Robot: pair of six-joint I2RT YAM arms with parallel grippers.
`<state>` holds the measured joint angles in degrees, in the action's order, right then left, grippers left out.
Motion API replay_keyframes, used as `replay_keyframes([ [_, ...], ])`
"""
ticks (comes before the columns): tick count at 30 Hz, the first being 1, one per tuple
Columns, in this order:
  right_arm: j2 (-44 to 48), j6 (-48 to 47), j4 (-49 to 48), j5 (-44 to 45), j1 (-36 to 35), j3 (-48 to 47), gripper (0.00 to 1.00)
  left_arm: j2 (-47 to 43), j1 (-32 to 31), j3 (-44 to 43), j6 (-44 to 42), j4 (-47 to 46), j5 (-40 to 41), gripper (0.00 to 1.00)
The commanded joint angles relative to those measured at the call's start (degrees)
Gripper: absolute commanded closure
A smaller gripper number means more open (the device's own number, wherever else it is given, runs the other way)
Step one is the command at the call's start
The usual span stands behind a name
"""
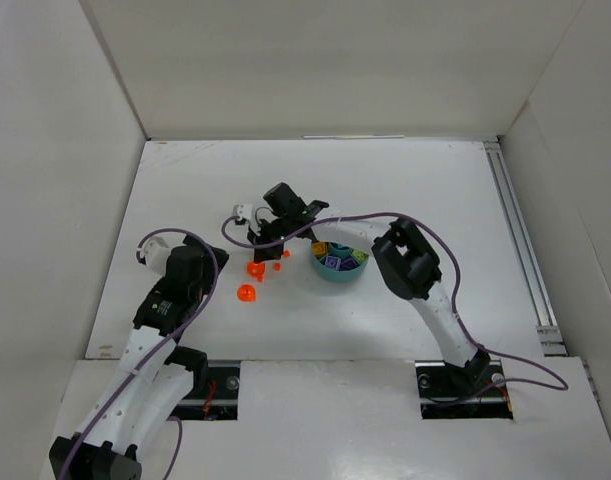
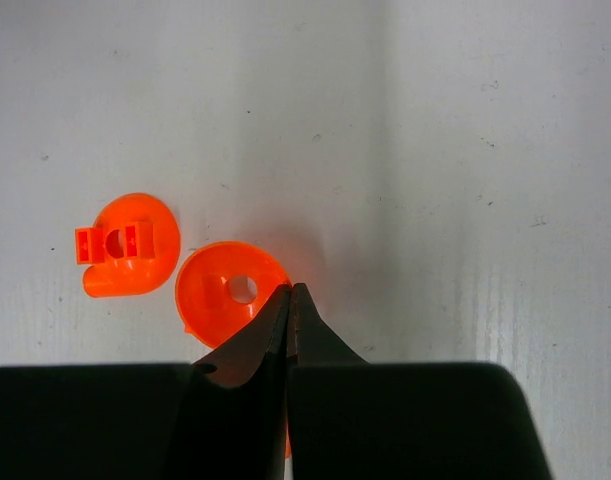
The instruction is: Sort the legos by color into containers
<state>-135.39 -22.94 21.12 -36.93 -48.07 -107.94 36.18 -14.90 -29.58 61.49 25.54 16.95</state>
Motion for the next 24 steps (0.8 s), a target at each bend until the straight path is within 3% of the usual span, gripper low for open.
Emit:
replay_keyframes([
  [1,3.4,-0.8,-2.6,-2.1,-0.6,0.5,1.0,-0.2,0.2,0.4,-0.9,-1.1,0.6,0.0],
  [16,15.4,-1.8,-6.8,2.8,-0.6,8.4,1.0,-0.2,0.2,0.4,-1.5,-2.2,0.1,0.0],
  [24,24.4,-1.8,-6.3,16.2,-0.6,12.7,1.0,-0.2,0.2,0.4,-1.5,-2.2,0.1,0.0],
])
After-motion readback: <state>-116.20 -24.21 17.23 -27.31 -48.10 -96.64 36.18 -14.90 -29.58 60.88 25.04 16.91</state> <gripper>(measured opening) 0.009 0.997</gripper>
